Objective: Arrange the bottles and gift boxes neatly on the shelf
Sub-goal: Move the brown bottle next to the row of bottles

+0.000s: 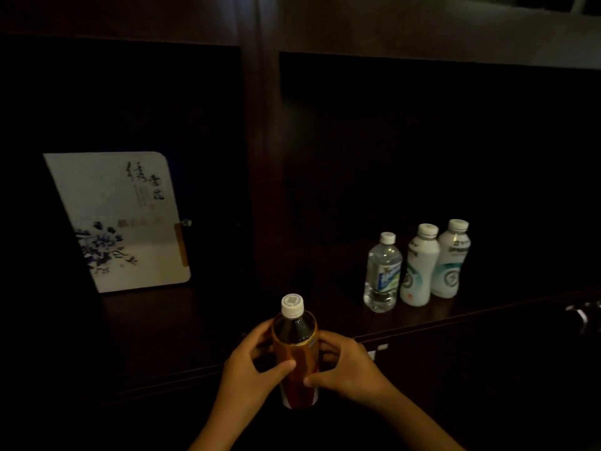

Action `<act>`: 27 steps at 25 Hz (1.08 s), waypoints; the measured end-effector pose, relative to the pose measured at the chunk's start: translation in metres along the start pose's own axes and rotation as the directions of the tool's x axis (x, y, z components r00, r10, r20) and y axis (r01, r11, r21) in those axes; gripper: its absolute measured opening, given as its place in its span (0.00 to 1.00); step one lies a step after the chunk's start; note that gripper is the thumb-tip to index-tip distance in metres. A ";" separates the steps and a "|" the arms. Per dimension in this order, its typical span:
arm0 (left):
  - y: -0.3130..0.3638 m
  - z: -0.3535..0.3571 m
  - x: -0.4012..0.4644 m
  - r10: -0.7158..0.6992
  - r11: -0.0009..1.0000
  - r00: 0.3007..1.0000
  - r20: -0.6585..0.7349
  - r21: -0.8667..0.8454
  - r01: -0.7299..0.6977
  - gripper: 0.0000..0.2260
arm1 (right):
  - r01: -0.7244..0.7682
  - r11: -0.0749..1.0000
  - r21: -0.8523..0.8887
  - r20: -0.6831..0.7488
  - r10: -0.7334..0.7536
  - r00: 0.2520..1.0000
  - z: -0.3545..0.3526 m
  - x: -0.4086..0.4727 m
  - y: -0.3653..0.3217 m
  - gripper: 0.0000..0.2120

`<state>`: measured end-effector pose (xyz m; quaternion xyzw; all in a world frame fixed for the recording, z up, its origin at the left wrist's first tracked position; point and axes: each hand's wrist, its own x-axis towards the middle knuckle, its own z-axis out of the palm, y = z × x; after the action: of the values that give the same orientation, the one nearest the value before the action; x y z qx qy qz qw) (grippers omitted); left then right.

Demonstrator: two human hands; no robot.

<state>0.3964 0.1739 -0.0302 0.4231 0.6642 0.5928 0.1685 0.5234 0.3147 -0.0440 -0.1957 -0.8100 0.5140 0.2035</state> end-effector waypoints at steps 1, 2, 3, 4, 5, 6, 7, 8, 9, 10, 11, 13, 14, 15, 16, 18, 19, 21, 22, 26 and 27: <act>0.006 0.019 0.001 -0.007 1.000 1.000 -0.001 0.002 0.007 0.29 | 0.000 1.000 -0.016 0.000 0.000 1.000 -0.020 -0.005 0.005 0.29; 0.012 0.036 0.004 -0.012 1.000 1.000 0.002 -0.003 0.012 0.29 | 0.004 0.999 -0.036 0.003 -0.004 1.000 -0.038 -0.008 0.009 0.30; 0.019 0.051 0.011 -0.013 1.000 1.000 0.008 -0.005 0.013 0.29 | 0.009 0.999 -0.050 0.001 -0.009 1.000 -0.055 -0.008 0.012 0.31; 0.025 0.064 0.019 -0.013 1.000 1.000 0.022 -0.006 0.013 0.29 | 0.013 0.998 -0.061 -0.008 -0.014 1.000 -0.071 -0.005 0.016 0.31; 0.031 0.074 0.030 -0.012 1.000 0.999 0.043 -0.001 0.012 0.29 | 0.018 0.997 -0.069 -0.027 -0.020 0.999 -0.084 -0.002 0.019 0.30; 0.035 0.082 0.041 -0.014 1.000 0.997 0.070 0.007 0.014 0.29 | 0.028 0.997 -0.078 -0.051 -0.032 0.998 -0.092 0.002 0.022 0.29; 0.038 0.088 0.054 -0.016 1.000 0.995 0.098 0.018 0.015 0.29 | 0.039 0.996 -0.085 -0.085 -0.046 0.995 -0.098 0.008 0.024 0.27; 0.039 0.092 0.066 -0.021 0.999 0.992 0.127 0.027 0.017 0.30 | 0.047 0.995 -0.087 -0.123 -0.058 0.991 -0.100 0.014 0.027 0.26; 0.038 0.095 0.080 -0.028 0.999 0.988 0.149 0.036 0.023 0.30 | 0.050 0.996 -0.078 -0.161 -0.062 0.985 -0.103 0.022 0.030 0.26; 0.036 0.097 0.093 -0.042 0.999 0.985 0.168 0.040 0.036 0.30 | 0.043 0.997 -0.063 -0.193 -0.055 0.980 -0.103 0.031 0.034 0.25; 0.033 0.099 0.106 -0.056 0.998 0.982 0.182 0.040 0.049 0.30 | 0.031 0.998 -0.047 -0.221 -0.041 0.974 -0.103 0.040 0.038 0.25; 0.024 0.100 0.129 -0.074 0.997 0.976 0.203 0.044 0.066 0.30 | -0.002 1.000 -0.024 -0.253 -0.004 0.967 -0.102 0.058 0.045 0.26; 0.019 0.100 0.139 -0.084 0.996 0.974 0.212 0.048 0.075 0.30 | -0.019 1.000 -0.009 -0.257 0.016 0.966 -0.101 0.067 0.050 0.27; 0.013 0.100 0.146 -0.094 0.995 0.971 0.217 0.053 0.085 0.30 | -0.036 0.999 0.003 -0.255 0.036 0.966 -0.101 0.073 0.055 0.27; 0.006 0.101 0.153 -0.106 0.994 0.970 0.218 0.056 0.097 0.30 | -0.050 0.999 0.009 -0.251 0.051 0.967 -0.101 0.079 0.061 0.26; -0.007 0.102 0.159 -0.132 0.991 0.970 0.203 0.056 0.123 0.30 | -0.064 0.998 0.003 -0.238 0.063 0.969 -0.100 0.087 0.072 0.26; -0.014 0.103 0.161 -0.139 0.990 0.971 0.193 0.049 0.132 0.29 | -0.066 0.998 -0.003 -0.233 0.064 0.970 -0.100 0.092 0.077 0.26; -0.023 0.105 0.167 -0.146 0.989 0.976 0.164 0.033 0.142 0.30 | -0.061 0.998 -0.003 -0.229 0.059 0.972 -0.100 0.100 0.083 0.26; -0.026 0.106 0.170 -0.146 0.989 0.977 0.152 0.026 0.144 0.30 | -0.058 0.998 0.004 -0.228 0.058 0.972 -0.100 0.103 0.085 0.26; -0.030 0.114 0.180 -0.133 0.991 0.981 0.144 0.022 0.131 0.29 | -0.058 0.998 0.024 -0.246 0.062 0.967 -0.104 0.109 0.087 0.27; -0.031 0.116 0.181 -0.127 0.992 0.982 0.139 0.019 0.125 0.29 | -0.057 0.998 0.022 -0.248 0.060 0.967 -0.105 0.110 0.088 0.27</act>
<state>0.3634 0.3885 -0.0366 0.4216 0.6792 0.5465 0.2497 0.4964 0.4863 -0.0692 -0.2809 -0.7680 0.4972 0.2897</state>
